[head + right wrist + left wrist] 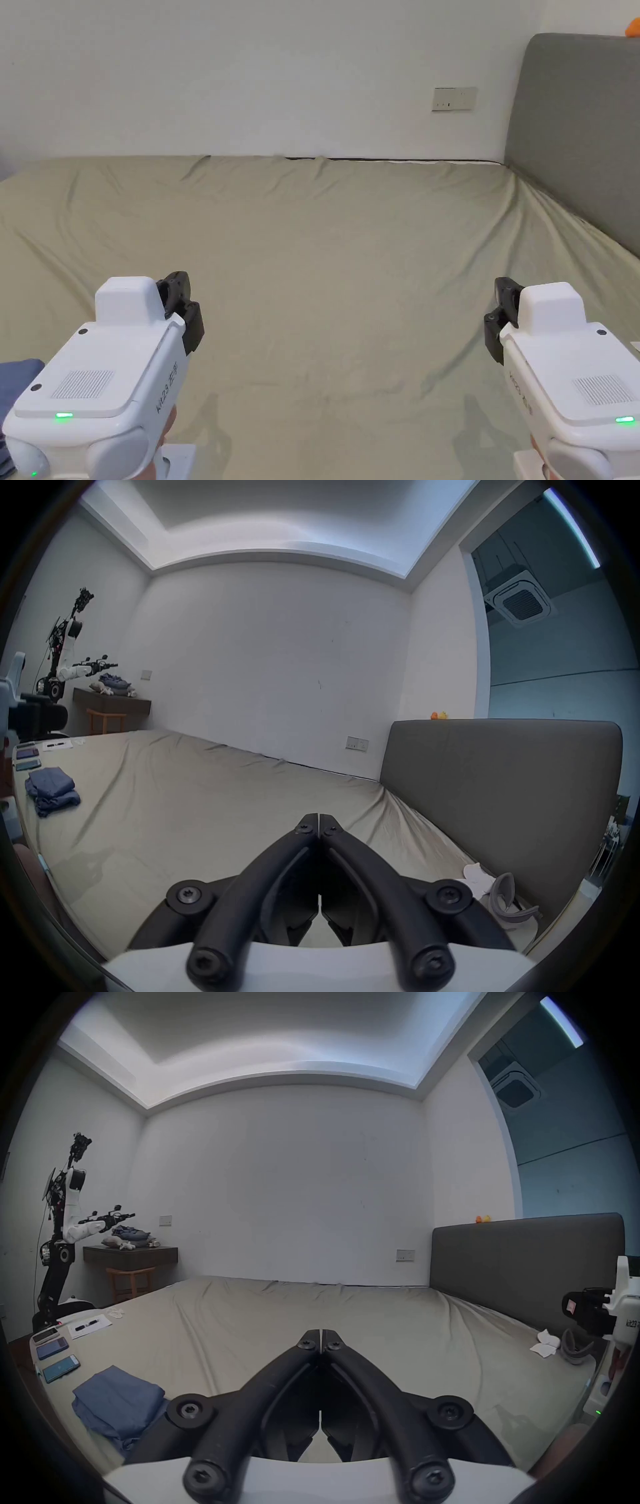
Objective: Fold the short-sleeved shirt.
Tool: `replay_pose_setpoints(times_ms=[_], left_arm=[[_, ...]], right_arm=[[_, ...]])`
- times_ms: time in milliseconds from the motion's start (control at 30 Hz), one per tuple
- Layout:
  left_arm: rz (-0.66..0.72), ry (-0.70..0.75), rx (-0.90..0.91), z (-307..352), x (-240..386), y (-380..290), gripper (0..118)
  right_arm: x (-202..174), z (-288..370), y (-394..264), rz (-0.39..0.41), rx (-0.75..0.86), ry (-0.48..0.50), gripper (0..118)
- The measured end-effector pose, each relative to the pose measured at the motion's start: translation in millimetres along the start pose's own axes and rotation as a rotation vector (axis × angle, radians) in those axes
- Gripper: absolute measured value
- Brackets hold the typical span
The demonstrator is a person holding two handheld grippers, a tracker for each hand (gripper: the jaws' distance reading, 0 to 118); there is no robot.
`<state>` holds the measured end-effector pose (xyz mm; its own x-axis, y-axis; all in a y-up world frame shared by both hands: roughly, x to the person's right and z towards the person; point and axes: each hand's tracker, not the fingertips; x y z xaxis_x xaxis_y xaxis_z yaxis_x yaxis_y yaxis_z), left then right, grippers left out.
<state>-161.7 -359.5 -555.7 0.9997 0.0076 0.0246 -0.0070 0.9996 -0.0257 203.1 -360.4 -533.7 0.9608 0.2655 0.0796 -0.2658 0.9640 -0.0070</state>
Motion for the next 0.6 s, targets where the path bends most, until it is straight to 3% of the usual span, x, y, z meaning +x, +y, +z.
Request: replay_pose_setpoints(times_ms=[167, 600], left_arm=[[-0.076, -0.011, 0.031, 3.3, 15.2, -1.8, 0], [-0.032, 0.02, -0.004, -1.7, 4.9, -8.4, 0]], right_arm=[[-1.9, -7.5, -6.5, -0.114, -0.063, -0.019, 0], [-15.2, -11.3, -9.0, -0.058, -0.035, -0.03, 0]])
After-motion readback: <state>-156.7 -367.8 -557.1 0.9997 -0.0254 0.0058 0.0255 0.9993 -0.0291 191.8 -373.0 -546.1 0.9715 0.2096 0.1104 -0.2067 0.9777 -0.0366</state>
